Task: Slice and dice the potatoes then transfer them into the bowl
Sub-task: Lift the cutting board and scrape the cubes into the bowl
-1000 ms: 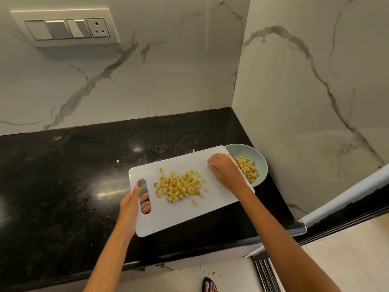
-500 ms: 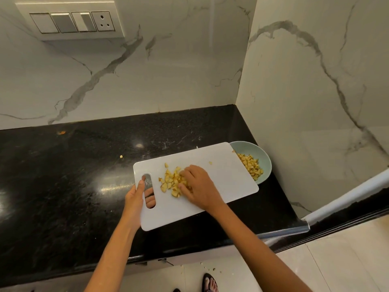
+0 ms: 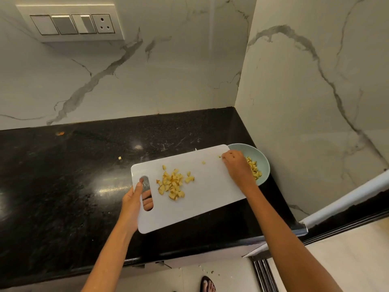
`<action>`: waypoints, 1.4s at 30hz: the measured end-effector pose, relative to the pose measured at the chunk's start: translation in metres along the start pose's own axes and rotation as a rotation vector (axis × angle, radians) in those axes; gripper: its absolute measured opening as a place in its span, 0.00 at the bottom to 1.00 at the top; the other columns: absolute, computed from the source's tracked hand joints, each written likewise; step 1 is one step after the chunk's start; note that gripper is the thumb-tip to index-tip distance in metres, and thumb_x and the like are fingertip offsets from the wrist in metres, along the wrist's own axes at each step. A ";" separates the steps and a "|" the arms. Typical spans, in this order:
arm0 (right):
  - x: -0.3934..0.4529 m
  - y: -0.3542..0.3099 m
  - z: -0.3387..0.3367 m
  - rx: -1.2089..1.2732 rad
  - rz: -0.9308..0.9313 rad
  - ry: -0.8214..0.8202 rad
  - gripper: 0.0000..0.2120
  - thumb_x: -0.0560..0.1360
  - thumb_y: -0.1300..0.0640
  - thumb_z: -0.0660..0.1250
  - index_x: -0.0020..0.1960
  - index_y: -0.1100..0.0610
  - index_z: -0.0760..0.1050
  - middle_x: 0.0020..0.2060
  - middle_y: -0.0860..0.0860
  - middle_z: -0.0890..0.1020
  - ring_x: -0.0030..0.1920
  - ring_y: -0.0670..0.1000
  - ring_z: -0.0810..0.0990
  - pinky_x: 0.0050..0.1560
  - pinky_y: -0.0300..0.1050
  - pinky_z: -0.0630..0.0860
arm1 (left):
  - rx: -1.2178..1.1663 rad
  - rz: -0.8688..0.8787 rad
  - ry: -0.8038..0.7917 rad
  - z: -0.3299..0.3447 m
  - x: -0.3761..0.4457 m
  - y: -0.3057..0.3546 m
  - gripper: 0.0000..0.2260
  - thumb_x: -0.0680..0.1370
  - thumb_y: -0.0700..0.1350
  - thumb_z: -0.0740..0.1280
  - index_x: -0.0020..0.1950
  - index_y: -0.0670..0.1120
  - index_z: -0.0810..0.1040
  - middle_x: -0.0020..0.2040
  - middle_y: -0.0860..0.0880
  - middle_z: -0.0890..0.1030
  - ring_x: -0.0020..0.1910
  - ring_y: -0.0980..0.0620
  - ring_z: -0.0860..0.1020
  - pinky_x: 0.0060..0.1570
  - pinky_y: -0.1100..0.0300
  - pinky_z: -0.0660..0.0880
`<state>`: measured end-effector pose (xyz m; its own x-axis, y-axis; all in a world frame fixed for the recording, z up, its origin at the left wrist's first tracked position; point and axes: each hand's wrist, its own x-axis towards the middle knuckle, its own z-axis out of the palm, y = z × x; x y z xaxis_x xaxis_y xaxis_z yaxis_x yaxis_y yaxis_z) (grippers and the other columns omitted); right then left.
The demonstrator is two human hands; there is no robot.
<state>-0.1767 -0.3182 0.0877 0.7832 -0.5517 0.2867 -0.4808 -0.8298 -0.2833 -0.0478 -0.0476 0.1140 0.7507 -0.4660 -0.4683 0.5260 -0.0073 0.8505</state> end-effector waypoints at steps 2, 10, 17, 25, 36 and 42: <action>0.003 0.017 -0.002 0.000 0.069 0.014 0.07 0.76 0.66 0.65 0.51 0.66 0.78 0.47 0.62 0.80 0.48 0.60 0.78 0.49 0.52 0.75 | -0.003 -0.003 -0.003 -0.001 0.000 -0.001 0.07 0.80 0.51 0.59 0.50 0.52 0.76 0.42 0.43 0.85 0.30 0.49 0.73 0.26 0.64 0.72; 0.000 -0.054 -0.007 0.256 0.001 0.014 0.10 0.79 0.65 0.57 0.54 0.66 0.76 0.52 0.61 0.79 0.54 0.57 0.76 0.58 0.48 0.71 | -0.020 -0.006 0.007 0.001 -0.003 -0.003 0.08 0.80 0.50 0.59 0.51 0.51 0.76 0.44 0.40 0.84 0.25 0.52 0.75 0.23 0.64 0.73; -0.027 -0.161 0.034 0.378 -0.367 -0.047 0.14 0.74 0.54 0.63 0.54 0.62 0.78 0.52 0.59 0.79 0.53 0.57 0.76 0.56 0.50 0.72 | -0.071 0.029 0.009 0.002 -0.002 -0.002 0.10 0.81 0.48 0.56 0.55 0.46 0.74 0.26 0.50 0.77 0.19 0.58 0.67 0.19 0.68 0.65; -0.020 -0.110 0.037 0.215 -0.285 0.086 0.08 0.73 0.60 0.59 0.37 0.61 0.74 0.36 0.56 0.77 0.38 0.55 0.75 0.39 0.52 0.76 | -0.038 0.004 0.030 0.001 -0.003 -0.006 0.08 0.81 0.50 0.57 0.53 0.51 0.75 0.45 0.41 0.83 0.25 0.52 0.77 0.23 0.63 0.74; -0.008 -0.155 0.045 0.267 -0.390 -0.049 0.10 0.74 0.60 0.64 0.50 0.66 0.78 0.49 0.61 0.80 0.49 0.60 0.78 0.51 0.52 0.75 | -0.113 -0.001 0.010 0.001 0.001 -0.007 0.08 0.80 0.48 0.59 0.51 0.46 0.75 0.35 0.43 0.76 0.19 0.57 0.67 0.20 0.68 0.65; -0.003 -0.100 0.040 0.124 -0.363 0.126 0.10 0.60 0.71 0.72 0.31 0.61 0.72 0.30 0.55 0.75 0.31 0.55 0.74 0.36 0.45 0.72 | -0.051 0.021 0.033 -0.001 -0.002 -0.005 0.08 0.80 0.49 0.59 0.53 0.50 0.76 0.43 0.42 0.83 0.22 0.54 0.75 0.21 0.65 0.72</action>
<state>-0.1154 -0.2299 0.0785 0.8354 -0.2369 0.4960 -0.1244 -0.9604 -0.2491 -0.0517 -0.0460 0.1105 0.7740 -0.4363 -0.4588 0.5290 0.0474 0.8473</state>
